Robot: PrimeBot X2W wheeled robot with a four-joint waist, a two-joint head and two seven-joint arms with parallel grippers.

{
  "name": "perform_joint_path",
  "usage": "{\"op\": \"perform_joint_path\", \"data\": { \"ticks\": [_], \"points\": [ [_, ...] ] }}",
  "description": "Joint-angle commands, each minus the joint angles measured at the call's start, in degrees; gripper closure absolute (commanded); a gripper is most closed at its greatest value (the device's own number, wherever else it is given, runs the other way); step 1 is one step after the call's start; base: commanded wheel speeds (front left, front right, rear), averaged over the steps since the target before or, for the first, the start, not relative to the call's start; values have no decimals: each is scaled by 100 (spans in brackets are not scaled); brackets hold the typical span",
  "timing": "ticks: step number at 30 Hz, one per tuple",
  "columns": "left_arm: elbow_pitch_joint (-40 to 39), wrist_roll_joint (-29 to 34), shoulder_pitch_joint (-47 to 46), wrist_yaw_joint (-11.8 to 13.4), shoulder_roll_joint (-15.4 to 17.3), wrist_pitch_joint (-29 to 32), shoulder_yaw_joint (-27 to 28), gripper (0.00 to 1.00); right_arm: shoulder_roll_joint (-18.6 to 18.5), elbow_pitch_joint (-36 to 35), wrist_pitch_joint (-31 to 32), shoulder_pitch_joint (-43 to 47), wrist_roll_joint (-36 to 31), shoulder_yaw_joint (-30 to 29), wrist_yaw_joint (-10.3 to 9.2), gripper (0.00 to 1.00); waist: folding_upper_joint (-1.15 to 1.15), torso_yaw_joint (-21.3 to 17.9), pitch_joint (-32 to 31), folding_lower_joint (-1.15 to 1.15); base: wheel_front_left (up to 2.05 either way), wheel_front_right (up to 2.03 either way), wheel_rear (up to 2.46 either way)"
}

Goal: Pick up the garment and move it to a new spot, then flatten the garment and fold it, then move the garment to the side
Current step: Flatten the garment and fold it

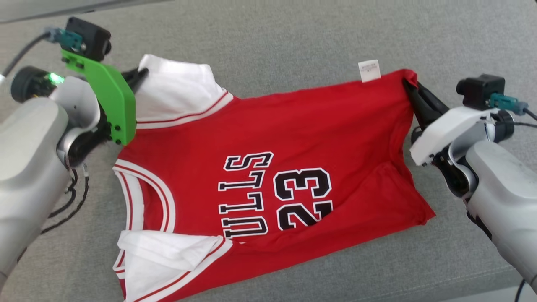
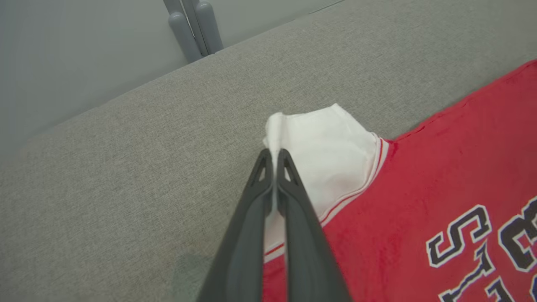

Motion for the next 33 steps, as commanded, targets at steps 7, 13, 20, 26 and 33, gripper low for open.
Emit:
{"op": "perform_joint_path", "data": {
  "ticks": [7,13,20,26,33],
  "points": [
    [-766,-479,418,14,508,93,-478,100,-338,-87,-38,447,270,112,-10,100,0,447,-636,0,0,0,0],
    [-1384,-813,689,14,855,350,-726,100,-550,-217,-40,651,320,41,-10,100,0,676,-822,0,0,0,0],
    [-1951,-1188,936,14,1013,803,-916,100,-797,-126,-37,776,474,497,-10,100,0,908,-948,0,0,0,0],
    [-2282,-1430,1114,52,1081,1153,-1027,100,-1217,-502,264,766,1092,1157,-10,100,0,984,-1045,0,0,0,0],
    [-2555,-1757,1337,158,1208,1497,-1132,100,-1829,-912,852,462,1597,1960,-10,100,0,945,-1110,0,0,0,0]
  ]
}}
